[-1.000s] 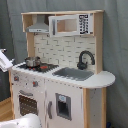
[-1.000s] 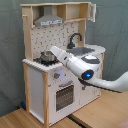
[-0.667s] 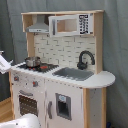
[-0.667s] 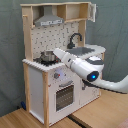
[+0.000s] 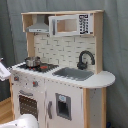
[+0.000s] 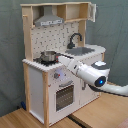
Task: Play with the kitchen
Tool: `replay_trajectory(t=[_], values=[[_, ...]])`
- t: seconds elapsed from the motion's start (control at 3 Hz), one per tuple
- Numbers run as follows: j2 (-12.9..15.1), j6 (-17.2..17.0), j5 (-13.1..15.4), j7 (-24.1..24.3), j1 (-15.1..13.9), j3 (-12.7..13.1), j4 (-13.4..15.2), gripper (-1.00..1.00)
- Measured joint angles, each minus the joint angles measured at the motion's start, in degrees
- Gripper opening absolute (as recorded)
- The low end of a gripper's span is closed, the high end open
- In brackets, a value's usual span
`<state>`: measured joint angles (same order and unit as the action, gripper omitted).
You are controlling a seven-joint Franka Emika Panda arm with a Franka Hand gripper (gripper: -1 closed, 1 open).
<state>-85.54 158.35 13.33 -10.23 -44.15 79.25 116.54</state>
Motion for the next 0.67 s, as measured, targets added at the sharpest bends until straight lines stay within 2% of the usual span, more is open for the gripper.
replay_trajectory(t=[0.33, 0.67], values=[[0.00, 2.87, 0.00, 3.19, 0.52, 2.13, 4.29, 1.00], [0.01, 7.38, 0.00, 5.65, 0.47, 3.83, 6.72, 1.00]])
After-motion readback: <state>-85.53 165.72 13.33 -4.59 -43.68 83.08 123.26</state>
